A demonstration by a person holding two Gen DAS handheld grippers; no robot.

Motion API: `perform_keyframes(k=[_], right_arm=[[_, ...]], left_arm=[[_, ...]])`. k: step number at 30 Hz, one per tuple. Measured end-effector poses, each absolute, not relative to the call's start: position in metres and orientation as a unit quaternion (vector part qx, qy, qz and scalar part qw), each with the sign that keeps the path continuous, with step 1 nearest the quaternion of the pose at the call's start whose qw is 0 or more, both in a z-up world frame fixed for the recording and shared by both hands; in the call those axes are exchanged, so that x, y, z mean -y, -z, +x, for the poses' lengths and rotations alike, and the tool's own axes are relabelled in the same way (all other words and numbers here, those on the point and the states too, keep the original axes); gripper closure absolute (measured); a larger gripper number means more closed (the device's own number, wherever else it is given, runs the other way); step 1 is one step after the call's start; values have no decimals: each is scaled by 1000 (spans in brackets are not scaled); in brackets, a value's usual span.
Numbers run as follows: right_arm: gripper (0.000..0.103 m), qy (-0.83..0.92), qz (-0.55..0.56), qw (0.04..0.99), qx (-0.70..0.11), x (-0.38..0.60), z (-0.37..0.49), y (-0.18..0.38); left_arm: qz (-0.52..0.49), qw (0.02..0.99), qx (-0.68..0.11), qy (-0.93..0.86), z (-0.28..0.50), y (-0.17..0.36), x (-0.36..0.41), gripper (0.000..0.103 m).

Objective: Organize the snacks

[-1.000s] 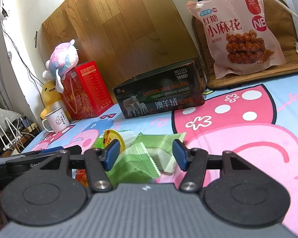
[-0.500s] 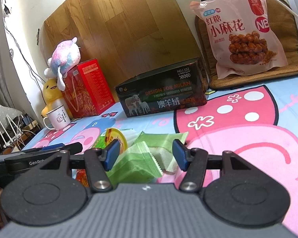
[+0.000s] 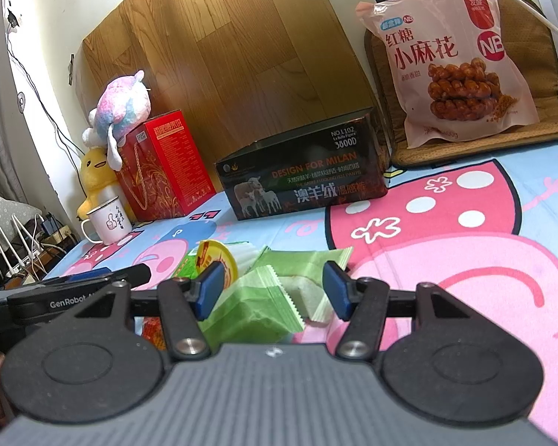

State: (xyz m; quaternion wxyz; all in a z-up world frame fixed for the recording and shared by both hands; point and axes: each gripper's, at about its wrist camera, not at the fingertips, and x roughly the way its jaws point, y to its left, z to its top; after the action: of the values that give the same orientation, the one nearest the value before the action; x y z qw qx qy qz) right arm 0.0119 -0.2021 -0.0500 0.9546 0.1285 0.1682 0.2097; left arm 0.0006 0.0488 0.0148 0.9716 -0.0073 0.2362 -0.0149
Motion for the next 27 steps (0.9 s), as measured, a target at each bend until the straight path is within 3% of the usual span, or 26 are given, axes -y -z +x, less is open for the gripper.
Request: perform_keyframes(k=[27], right_arm=[[42,-210,128,954,-168,202,12,50]], left_arm=[[6,977,-213,20,-8,-16,-44,19]])
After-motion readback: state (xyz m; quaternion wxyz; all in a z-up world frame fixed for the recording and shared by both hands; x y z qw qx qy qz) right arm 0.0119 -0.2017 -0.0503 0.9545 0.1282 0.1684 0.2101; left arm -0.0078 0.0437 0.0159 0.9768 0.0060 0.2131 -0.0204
